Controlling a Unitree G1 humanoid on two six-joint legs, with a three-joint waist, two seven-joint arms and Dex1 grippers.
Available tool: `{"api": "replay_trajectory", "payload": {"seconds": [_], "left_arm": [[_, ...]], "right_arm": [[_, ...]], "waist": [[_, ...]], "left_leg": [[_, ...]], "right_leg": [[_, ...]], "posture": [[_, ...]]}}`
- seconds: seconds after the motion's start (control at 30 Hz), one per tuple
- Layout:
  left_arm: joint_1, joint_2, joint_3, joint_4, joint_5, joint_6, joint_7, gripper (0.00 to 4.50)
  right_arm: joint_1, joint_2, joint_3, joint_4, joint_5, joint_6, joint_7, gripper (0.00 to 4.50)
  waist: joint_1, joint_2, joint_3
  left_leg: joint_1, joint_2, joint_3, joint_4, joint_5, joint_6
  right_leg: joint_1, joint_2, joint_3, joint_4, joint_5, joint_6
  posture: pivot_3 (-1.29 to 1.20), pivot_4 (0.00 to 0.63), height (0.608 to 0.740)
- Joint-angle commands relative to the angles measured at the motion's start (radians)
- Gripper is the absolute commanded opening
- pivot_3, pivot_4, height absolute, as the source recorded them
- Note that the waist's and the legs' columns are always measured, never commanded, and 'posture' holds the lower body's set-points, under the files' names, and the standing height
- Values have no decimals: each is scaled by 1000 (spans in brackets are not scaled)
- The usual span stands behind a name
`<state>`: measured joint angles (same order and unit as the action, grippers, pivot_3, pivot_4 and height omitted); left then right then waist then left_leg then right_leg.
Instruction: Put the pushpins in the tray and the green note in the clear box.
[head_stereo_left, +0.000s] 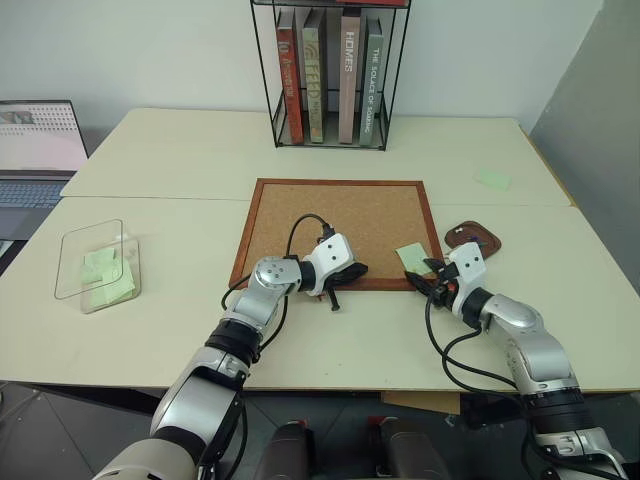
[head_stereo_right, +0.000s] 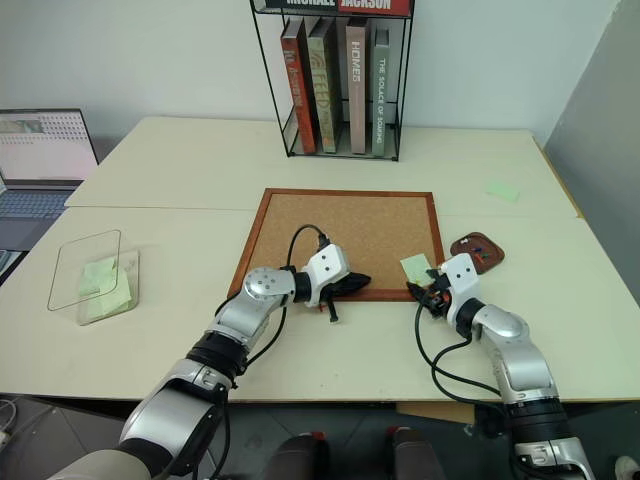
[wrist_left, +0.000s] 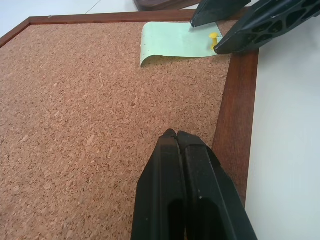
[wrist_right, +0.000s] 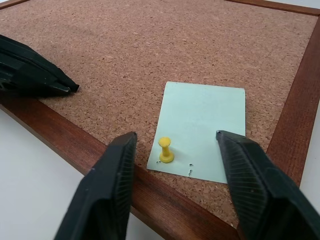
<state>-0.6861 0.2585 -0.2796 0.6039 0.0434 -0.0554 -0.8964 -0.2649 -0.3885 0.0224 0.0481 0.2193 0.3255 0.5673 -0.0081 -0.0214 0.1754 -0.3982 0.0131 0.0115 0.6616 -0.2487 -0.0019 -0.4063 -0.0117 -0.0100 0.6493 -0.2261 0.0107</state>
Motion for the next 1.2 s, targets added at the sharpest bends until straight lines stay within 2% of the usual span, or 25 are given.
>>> {"api": "replay_trajectory", "payload": {"seconds": [0.03,0.27,0.3,0.93,1.07,1.17,1.2], "left_arm": [[27,16,-18,27,29,20,-3,0],[29,17,-20,27,30,21,-4,0],[30,18,-20,26,30,21,-4,0],[33,4,0,3,0,37,-6,0],[36,2,30,-62,-52,65,-30,0],[45,-2,93,-171,-171,156,-76,0],[44,-4,117,-206,-212,192,-87,316]], "right_arm": [[-10,0,-22,-17,8,-19,3,1488],[-7,3,-22,-40,16,-13,9,103],[-7,4,-24,-47,19,-11,10,35],[-52,-24,-28,-252,91,58,47,35],[-57,-31,-20,-262,91,62,50,35],[-62,-32,-20,-272,98,70,48,35],[-63,-31,-21,-273,102,73,48,0]], "waist": [[0,0,0],[0,0,0],[0,0,0],[0,0,0],[0,0,0],[-1,0,1],[1,0,1]], "left_leg": [[0,0,0,0,0,0],[0,0,0,0,0,0],[0,0,0,0,0,0],[-1,0,0,-1,0,0],[-1,0,0,0,0,0],[-2,0,0,-1,0,0],[-3,0,0,-1,0,0]], "right_leg": [[0,0,0,0,0,0],[0,0,0,0,0,0],[0,0,0,0,0,0],[0,1,0,-1,0,0],[-1,1,0,-1,0,0],[-2,1,0,-1,0,0],[-3,1,0,-1,0,0]], "posture": [[0,150,740],[0,150,740],[0,150,740],[0,150,740],[0,150,740],[0,150,740],[0,150,740]]}}
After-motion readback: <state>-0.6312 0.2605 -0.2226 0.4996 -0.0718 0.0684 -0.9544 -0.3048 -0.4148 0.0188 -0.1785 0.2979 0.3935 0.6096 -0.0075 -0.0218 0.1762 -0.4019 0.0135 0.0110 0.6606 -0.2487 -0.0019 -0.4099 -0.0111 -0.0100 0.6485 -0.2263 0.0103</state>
